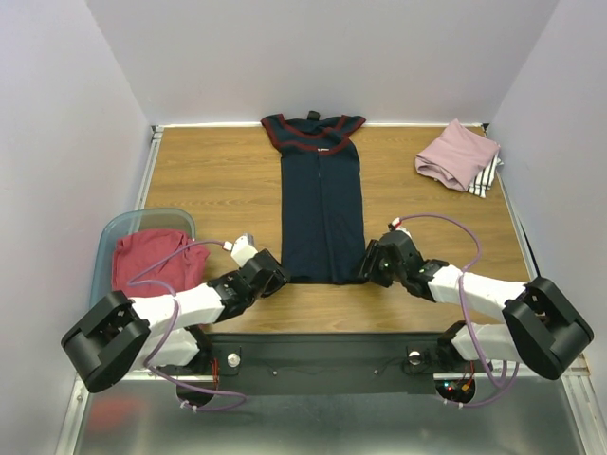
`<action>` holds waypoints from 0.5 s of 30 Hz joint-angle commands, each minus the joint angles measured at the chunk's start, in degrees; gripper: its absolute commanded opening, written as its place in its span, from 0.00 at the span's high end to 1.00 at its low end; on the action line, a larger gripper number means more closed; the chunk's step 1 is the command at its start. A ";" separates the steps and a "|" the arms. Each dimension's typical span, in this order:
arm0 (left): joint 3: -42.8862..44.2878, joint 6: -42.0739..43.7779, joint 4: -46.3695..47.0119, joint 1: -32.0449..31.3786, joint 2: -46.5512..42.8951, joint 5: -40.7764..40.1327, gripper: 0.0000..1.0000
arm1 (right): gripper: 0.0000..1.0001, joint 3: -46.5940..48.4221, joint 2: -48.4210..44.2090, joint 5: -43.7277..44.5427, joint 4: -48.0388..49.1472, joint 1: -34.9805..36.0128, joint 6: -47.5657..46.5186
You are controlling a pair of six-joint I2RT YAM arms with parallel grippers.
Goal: Fold and stack the tank tops
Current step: Fold the tank top
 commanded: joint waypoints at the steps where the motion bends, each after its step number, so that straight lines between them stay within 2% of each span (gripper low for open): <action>1: -0.51 -0.76 -1.71 -0.34 2.13 -1.66 0.49 | 0.49 -2.21 2.30 2.54 -4.32 1.63 -0.08; 3: -0.60 -0.76 -1.28 -0.34 2.57 -1.49 0.52 | 0.55 -2.12 2.21 2.89 -4.32 1.63 -0.44; 5: -0.60 -0.33 -0.84 -0.34 3.01 -1.23 0.60 | 0.60 -1.86 2.04 3.25 -4.49 1.63 -0.88; 6: -0.60 -0.06 -0.40 -0.34 3.10 -0.96 0.65 | 0.66 -1.77 1.95 3.33 -4.67 1.63 -1.14; 7: -0.51 0.55 -0.31 -0.34 3.19 -0.79 0.73 | 0.69 -1.42 1.69 3.42 -5.19 1.72 -1.40; 8: -0.42 0.90 -0.22 -0.34 3.19 -0.52 0.76 | 0.72 -1.15 1.60 3.51 -5.55 1.72 -1.67; 9: -0.42 1.34 0.13 -0.34 3.02 0.17 0.81 | 0.81 -0.98 1.42 3.51 -5.99 1.81 -1.84; 10: -0.42 1.69 0.05 -0.42 2.93 0.53 0.95 | 0.86 -0.63 1.33 3.86 -6.60 1.98 -2.45; 11: -0.59 1.87 0.05 -0.86 2.32 1.58 1.00 | 0.91 0.25 0.72 4.21 -8.35 2.07 -2.90; 12: -0.68 1.78 0.05 -1.38 1.70 2.11 1.00 | 1.00 0.86 0.20 4.65 -9.58 2.42 -3.16; 15: -1.21 0.04 -1.27 -4.89 -1.81 3.08 1.00 | 1.00 2.19 -3.14 6.58 -14.24 4.79 -3.60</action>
